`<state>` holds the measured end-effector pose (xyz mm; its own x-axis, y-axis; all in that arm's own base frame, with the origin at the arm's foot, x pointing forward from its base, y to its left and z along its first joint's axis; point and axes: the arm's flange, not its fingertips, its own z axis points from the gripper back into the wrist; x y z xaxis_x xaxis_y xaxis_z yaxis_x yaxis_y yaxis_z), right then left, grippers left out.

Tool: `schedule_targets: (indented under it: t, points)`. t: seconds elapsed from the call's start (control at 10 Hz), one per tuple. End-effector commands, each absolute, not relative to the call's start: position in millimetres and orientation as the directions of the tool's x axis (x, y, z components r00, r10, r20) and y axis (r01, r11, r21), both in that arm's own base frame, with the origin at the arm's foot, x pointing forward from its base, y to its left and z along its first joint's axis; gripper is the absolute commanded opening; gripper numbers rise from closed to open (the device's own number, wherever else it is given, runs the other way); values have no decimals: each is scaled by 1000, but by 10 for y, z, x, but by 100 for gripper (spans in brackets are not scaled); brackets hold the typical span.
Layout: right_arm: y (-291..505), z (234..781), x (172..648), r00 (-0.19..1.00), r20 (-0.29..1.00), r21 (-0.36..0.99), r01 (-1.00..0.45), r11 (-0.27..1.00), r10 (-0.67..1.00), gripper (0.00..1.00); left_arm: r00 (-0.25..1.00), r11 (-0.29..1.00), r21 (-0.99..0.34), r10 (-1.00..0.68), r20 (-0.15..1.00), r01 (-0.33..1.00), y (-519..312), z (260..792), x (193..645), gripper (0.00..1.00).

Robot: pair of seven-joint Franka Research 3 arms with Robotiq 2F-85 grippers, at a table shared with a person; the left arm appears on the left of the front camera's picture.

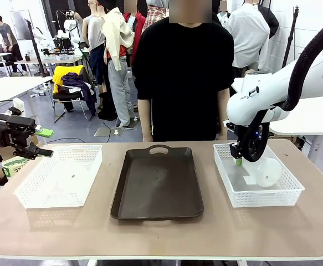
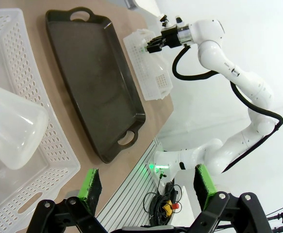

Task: Prepare the laboratory tools.
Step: Pick up the Big flask that the person points to, then while moving the picked Big flask to the Handle tray indicated by the person, stop as directed by the person.

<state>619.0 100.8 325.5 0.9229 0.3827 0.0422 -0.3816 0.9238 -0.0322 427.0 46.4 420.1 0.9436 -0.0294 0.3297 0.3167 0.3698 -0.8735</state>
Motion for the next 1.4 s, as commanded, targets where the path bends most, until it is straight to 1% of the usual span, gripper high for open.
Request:
schedule_targets:
  t: [0.0,1.0,1.3]
  points:
    - [1003,3251,6190,920,43,-33,-388,921,389,0,942,366,-874,-25,335,321,473,4216,4268,100]
    - [1009,3255,6190,923,42,-32,-382,924,383,0,942,366,-874,-25,335,321,473,4216,4268,100]
    - [1104,3548,6106,923,15,5,-384,923,384,0,942,366,-874,-25,335,321,473,4216,4268,100]
